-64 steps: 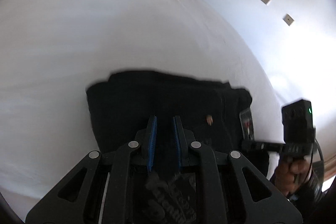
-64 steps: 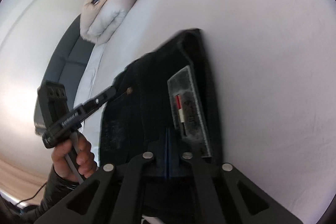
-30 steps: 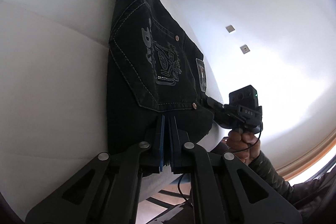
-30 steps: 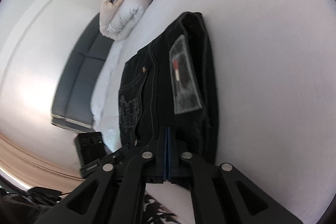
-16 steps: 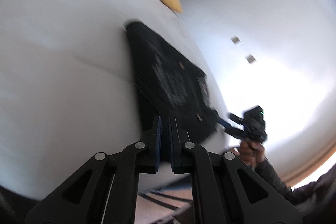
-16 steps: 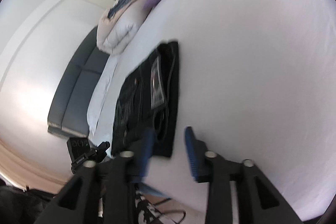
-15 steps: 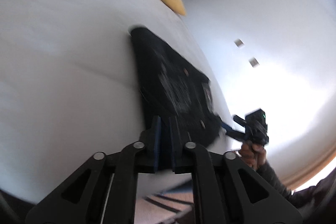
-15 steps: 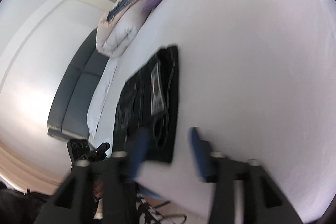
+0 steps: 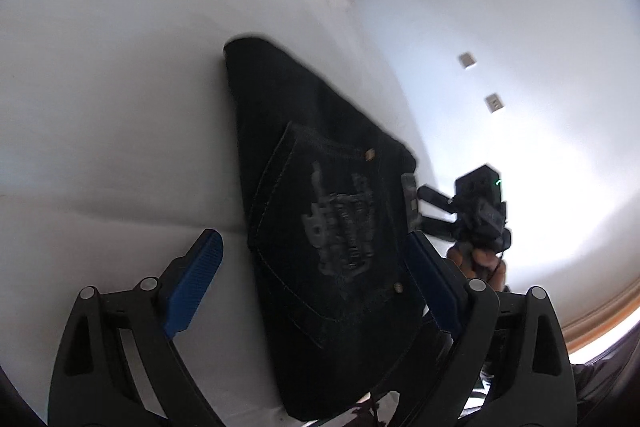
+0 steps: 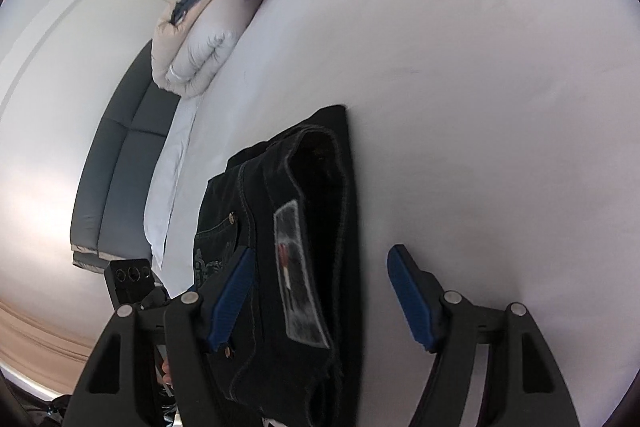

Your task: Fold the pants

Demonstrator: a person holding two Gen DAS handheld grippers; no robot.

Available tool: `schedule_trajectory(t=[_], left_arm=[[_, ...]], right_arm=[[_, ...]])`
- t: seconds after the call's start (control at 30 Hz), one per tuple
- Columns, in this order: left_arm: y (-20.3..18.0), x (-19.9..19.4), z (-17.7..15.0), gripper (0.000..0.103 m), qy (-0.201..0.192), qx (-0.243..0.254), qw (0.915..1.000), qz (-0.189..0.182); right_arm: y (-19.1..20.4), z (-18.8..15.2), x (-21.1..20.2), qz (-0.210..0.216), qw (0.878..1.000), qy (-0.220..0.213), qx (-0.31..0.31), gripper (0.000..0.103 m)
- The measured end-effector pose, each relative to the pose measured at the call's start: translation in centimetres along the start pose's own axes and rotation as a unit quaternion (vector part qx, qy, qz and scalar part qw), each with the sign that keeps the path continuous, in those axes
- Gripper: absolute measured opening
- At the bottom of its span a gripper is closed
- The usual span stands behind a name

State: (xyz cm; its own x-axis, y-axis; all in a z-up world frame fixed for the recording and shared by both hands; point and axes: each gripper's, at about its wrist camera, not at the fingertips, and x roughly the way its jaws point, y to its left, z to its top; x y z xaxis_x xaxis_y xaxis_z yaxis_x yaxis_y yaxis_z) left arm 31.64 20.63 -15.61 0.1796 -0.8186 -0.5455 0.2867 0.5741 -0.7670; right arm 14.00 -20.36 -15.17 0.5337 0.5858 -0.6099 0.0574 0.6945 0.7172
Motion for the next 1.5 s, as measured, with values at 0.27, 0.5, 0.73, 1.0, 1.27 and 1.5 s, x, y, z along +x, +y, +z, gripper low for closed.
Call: schedule_trajectory(t=[0.27, 0.5, 0.73, 1.0, 1.27, 1.5], left_arm=[[-0.3, 1.8, 0.5, 0.038, 0.043, 0.007, 0.9979, 0.048], [-1.9, 2.0, 1.1, 0.026, 0.021, 0.013, 0.9986, 0.047], [-4.9, 1.8, 3.6, 0.025, -0.008, 0.082, 0.9951, 0.055], [-6.9, 1.7, 7.6, 0.025, -0.010, 0.100, 0.9924, 0.072], [-2.3, 3.0, 6.1, 0.030, 0.015, 0.053, 0.9948, 0.086], [-2.2, 2.3, 4.1, 0.038, 0.006, 0.055, 0.9948, 0.086]], right_arm=[[1.8, 0.4, 2.7, -0.026, 0.999, 0.029, -0.016, 0.045], [3.2, -0.3, 1.4, -0.034, 0.998, -0.005, -0.052, 0.020], [6.0, 1.2, -1.3, -0.023, 0.994, -0.044, -0.094, 0.018], [3.7, 7.2, -1.7, -0.032, 0.995, -0.064, -0.075, 0.018], [-2.7, 8.2, 1.2, -0.028, 0.998, -0.045, -0.019, 0.025], [-4.4, 7.2, 1.0, 0.003, 0.998, -0.056, -0.013, 0.026]])
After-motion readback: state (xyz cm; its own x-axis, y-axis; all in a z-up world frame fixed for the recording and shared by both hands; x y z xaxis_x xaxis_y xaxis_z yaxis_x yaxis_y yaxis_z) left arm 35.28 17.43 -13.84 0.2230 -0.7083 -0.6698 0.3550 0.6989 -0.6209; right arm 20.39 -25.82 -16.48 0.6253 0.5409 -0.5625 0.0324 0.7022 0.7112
